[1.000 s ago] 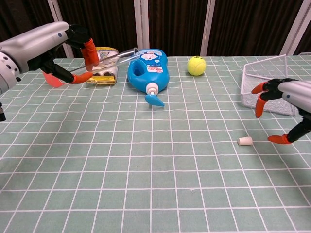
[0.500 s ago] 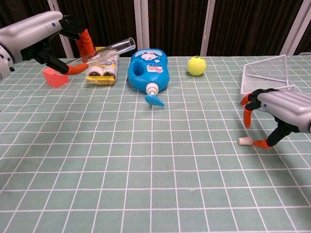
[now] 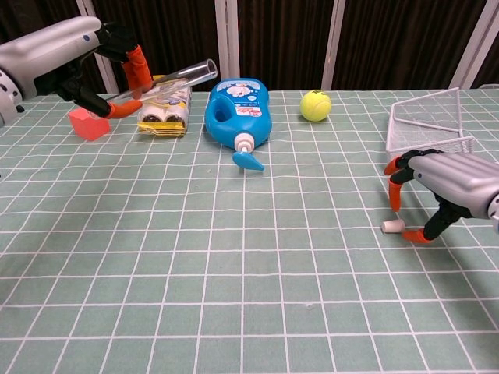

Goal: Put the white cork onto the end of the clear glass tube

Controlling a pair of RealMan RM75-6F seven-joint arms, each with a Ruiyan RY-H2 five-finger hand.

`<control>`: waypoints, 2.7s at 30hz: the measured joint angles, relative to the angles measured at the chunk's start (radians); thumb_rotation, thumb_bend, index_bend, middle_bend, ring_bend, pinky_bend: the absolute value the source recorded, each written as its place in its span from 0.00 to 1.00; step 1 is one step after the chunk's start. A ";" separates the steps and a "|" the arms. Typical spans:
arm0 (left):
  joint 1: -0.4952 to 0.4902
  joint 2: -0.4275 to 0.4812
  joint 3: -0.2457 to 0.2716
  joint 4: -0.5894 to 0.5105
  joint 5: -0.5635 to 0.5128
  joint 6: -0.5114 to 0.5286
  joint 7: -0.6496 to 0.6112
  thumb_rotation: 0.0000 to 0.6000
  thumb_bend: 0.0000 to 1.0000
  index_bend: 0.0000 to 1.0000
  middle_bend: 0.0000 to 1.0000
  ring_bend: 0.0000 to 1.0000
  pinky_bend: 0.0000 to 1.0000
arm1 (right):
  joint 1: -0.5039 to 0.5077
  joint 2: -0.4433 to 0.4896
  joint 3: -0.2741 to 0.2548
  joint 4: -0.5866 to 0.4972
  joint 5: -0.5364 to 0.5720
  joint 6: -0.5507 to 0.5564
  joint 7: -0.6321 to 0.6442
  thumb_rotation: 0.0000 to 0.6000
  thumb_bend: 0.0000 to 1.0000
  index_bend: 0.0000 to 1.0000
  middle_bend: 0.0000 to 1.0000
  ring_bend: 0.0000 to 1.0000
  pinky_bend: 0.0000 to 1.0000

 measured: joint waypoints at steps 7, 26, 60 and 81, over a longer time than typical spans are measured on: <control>-0.002 -0.002 0.001 0.007 0.000 -0.002 -0.004 1.00 0.59 0.54 0.51 0.05 0.00 | 0.008 0.002 -0.012 0.006 0.015 -0.004 -0.016 1.00 0.26 0.52 0.18 0.05 0.04; 0.000 -0.007 0.005 0.012 -0.002 0.001 0.000 1.00 0.59 0.53 0.51 0.05 0.00 | 0.022 -0.014 -0.020 0.017 0.032 0.003 -0.008 1.00 0.36 0.52 0.18 0.05 0.04; 0.009 -0.015 0.008 0.020 -0.010 0.006 -0.026 1.00 0.59 0.54 0.51 0.05 0.00 | 0.028 -0.024 -0.037 0.017 0.022 0.048 -0.005 1.00 0.46 0.59 0.20 0.05 0.04; -0.027 -0.211 -0.045 0.023 -0.200 -0.044 0.045 1.00 0.60 0.54 0.52 0.05 0.00 | 0.069 0.068 0.074 0.033 -0.271 0.256 0.154 1.00 0.46 0.59 0.20 0.05 0.04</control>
